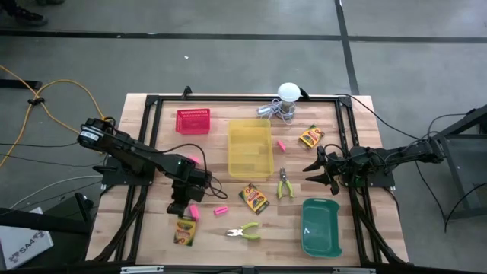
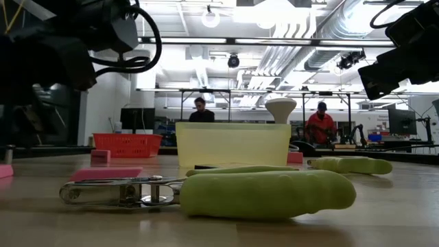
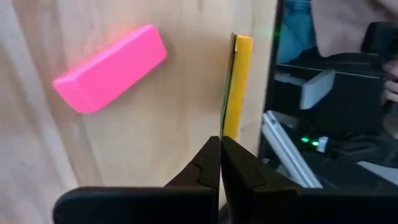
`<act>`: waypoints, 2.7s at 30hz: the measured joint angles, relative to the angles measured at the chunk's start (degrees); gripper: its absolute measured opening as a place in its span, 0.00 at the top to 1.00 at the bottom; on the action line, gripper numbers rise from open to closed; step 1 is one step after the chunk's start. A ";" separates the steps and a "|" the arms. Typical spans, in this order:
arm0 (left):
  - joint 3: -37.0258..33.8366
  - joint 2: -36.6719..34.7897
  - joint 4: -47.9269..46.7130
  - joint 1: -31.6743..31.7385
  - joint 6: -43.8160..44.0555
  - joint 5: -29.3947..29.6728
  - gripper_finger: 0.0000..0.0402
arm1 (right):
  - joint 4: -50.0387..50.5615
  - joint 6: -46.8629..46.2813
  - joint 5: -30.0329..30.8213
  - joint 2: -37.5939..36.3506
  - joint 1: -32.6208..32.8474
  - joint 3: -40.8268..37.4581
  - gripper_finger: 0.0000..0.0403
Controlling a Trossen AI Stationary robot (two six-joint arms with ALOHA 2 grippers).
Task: Pick & Place School Supplies
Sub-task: Put the yellow crayon box into the yellow bin
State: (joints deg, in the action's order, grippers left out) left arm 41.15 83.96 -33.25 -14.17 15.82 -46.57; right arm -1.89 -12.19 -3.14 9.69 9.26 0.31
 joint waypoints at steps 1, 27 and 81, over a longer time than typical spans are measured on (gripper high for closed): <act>0.00 0.00 0.13 0.00 0.30 -0.75 1.00 | -0.02 0.00 0.00 0.00 0.00 0.00 0.63; 5.43 -3.77 3.73 0.72 0.64 -0.55 1.00 | 0.00 0.00 0.00 0.00 -0.01 -0.02 0.63; 30.85 -4.37 -4.75 18.43 -13.27 31.86 1.00 | -0.02 0.00 0.00 0.00 -0.01 -0.01 0.63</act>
State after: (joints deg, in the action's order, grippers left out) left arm 71.99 79.59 -38.00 4.25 2.55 -14.70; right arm -1.91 -12.19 -3.14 9.69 9.25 0.31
